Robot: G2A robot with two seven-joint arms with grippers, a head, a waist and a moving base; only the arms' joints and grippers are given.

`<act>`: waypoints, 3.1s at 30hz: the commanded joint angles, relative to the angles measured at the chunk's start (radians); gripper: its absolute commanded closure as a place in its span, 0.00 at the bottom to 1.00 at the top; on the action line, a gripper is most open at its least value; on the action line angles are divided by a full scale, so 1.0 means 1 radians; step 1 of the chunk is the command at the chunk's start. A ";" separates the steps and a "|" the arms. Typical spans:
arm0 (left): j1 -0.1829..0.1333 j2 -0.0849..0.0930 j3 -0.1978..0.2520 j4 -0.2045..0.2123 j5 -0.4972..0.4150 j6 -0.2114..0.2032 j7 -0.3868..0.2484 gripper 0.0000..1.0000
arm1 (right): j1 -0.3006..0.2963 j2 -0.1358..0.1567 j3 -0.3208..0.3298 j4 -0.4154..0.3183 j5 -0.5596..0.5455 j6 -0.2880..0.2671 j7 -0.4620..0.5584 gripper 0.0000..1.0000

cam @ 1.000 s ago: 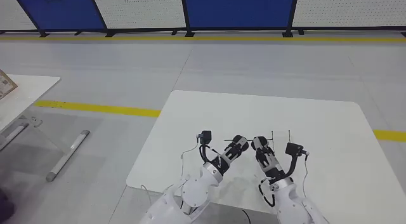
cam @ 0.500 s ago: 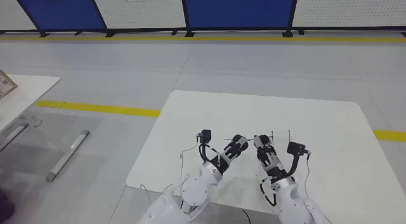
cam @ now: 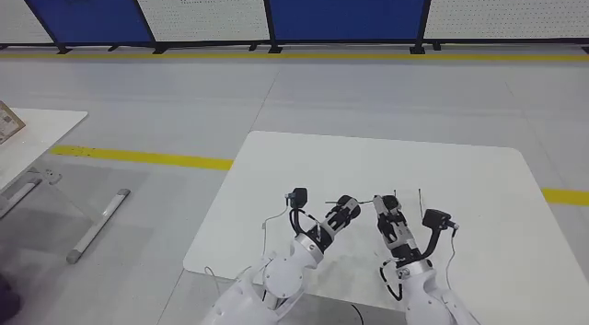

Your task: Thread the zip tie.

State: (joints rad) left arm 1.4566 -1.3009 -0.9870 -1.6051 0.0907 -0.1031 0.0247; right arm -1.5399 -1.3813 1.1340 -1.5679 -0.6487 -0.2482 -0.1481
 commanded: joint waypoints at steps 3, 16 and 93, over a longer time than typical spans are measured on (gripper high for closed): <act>-0.001 -0.001 0.003 -0.001 -0.003 -0.001 0.000 1.00 | 0.000 0.000 0.001 0.000 -0.002 -0.001 -0.002 1.00; 0.004 -0.002 0.002 -0.011 -0.004 -0.010 0.003 1.00 | 0.014 0.003 0.005 0.006 0.023 -0.036 0.064 1.00; 0.023 -0.012 0.010 -0.011 0.010 -0.013 0.041 0.80 | -0.001 0.017 0.031 0.006 -0.082 -0.004 0.003 1.00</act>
State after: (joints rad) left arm 1.4794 -1.3128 -0.9765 -1.6166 0.1020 -0.1151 0.0654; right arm -1.5406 -1.3644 1.1648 -1.5624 -0.7298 -0.2528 -0.1432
